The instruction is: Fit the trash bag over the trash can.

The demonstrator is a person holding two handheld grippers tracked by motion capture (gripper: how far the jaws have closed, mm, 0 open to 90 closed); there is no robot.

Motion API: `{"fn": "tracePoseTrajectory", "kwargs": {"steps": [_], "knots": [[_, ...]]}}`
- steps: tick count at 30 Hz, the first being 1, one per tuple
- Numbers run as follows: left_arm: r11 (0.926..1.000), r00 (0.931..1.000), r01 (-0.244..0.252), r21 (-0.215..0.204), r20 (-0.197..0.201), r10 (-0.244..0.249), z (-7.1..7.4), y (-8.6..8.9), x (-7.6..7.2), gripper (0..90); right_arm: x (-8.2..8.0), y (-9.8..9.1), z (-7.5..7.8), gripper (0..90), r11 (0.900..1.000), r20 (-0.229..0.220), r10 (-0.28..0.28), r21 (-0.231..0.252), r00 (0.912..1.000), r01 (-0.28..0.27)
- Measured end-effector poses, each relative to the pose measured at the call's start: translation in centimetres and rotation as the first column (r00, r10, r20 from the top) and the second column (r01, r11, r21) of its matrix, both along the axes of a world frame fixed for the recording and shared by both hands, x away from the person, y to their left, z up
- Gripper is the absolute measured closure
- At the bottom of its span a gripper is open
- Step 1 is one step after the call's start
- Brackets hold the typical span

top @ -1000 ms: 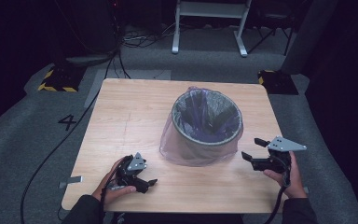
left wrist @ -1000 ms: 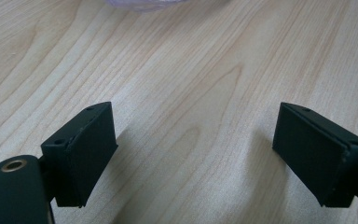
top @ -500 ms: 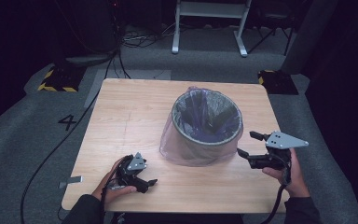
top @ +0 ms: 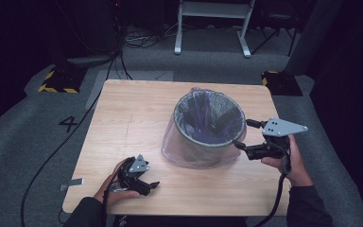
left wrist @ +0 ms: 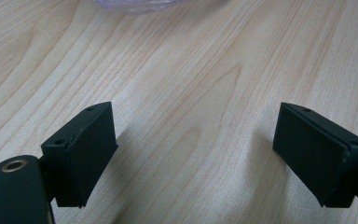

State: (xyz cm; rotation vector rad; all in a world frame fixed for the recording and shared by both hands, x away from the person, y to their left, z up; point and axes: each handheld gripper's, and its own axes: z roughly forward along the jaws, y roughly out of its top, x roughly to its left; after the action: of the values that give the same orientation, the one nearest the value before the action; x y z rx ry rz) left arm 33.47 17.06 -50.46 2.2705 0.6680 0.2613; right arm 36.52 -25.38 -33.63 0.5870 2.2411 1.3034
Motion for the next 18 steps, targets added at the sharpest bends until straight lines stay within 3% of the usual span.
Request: {"fn": "tracePoseTrajectory", "kwargs": {"steps": [2, 5, 12, 18], "knots": [[1.0, 1.0, 0.0, 0.0, 0.0, 0.0, 0.0, 0.0, 0.0, 12.9, 0.1, 0.3, 0.6, 20.7, 0.9992, -0.002, 0.033, 0.021, 0.9994, -0.033], [1.0, 1.0, 0.0, 0.0, 0.0, 0.0, 0.0, 0.0, 0.0, 12.8, 0.1, 0.9, 1.3, 20.5, 0.9986, 0.004, 0.052, 0.014, 0.9987, -0.052], [1.0, 1.0, 0.0, 0.0, 0.0, 0.0, 0.0, 0.0, 0.0, 12.9, 1.2, 2.7, 2.0, 20.0, 0.9981, -0.009, 0.047, -0.04, 0.9989, -0.047], [1.0, 1.0, 0.0, 0.0, 0.0, 0.0, 0.0, 0.0, 0.0, 12.8, 2.7, 3.6, 2.0, 20.0, 0.9979, -0.041, 0.039, -0.05, 0.9984, -0.041]]}}
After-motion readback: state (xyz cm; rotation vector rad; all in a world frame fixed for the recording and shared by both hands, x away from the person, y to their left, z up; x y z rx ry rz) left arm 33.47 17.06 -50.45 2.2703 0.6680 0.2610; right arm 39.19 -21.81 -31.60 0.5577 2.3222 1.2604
